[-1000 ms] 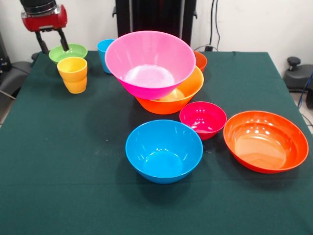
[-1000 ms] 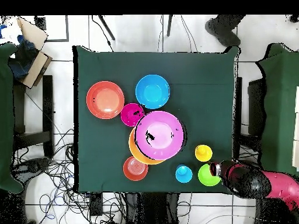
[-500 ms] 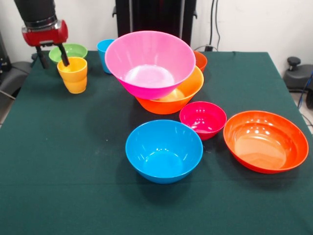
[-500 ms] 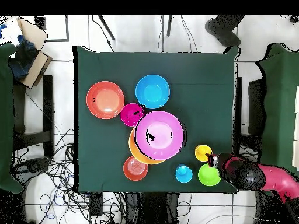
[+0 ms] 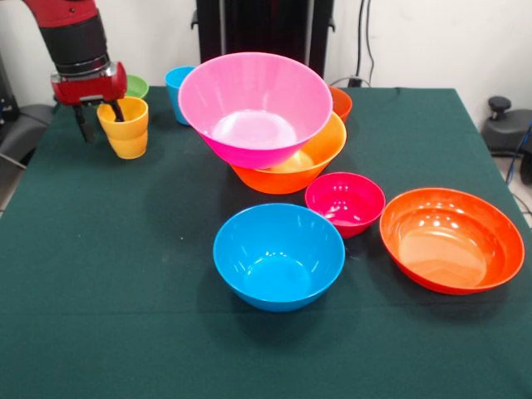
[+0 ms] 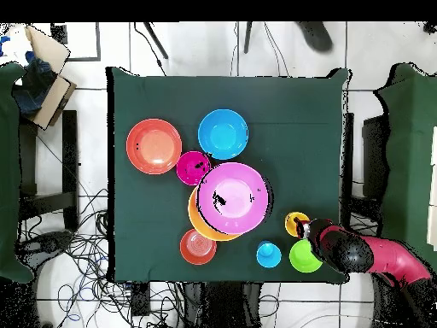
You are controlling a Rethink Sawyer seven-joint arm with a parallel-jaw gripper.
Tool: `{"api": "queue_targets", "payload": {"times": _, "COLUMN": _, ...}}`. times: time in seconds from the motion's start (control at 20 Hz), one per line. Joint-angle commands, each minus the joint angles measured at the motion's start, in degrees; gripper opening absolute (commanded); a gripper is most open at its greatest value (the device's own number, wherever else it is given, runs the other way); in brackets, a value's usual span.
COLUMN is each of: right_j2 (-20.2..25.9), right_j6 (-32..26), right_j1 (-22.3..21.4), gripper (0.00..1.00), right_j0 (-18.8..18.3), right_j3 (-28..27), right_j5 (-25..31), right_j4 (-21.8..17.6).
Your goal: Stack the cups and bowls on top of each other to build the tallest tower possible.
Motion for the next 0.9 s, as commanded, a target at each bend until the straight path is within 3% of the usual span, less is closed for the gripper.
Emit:
{"api": "queue_targets", "payload": {"times": 0.05, "right_j2": -4.4, "right_j6": 0.9, "right_j1": 1.7, "gripper": 1.00, "right_j0": 4.0, "right_j3": -5.7, "right_j5": -4.3, "right_j4": -5.2}}
{"api": "queue_targets", "payload": {"times": 0.25, "right_j2": -4.7, "right_j6": -0.8, "right_j1": 3.4, "gripper": 1.00, "right_j0": 3.9, "right_j3": -7.2, "right_j5": -5.4, "right_j4": -5.6}}
{"api": "queue_targets", "payload": {"times": 0.3, "right_j2": -4.9, "right_j6": -1.3, "right_j1": 3.4, "gripper": 0.00, "right_j0": 4.0, "right_j3": -7.4, "right_j5": -5.7, "right_j4": -5.3}}
{"api": "queue_targets", "payload": {"times": 0.6, "right_j2": -4.6, "right_j6": -1.9, "right_j1": 1.7, "gripper": 0.00, "right_j0": 3.9, "right_j3": -6.1, "right_j5": -6.3, "right_j4": -5.2}}
{"api": "queue_targets", "payload": {"times": 0.9, "right_j2": -6.3, "right_j6": 1.2, "right_j1": 1.3, "gripper": 0.00, "right_j0": 5.0, "right_j3": -5.1, "right_j5": -8.3, "right_j4": -6.0}}
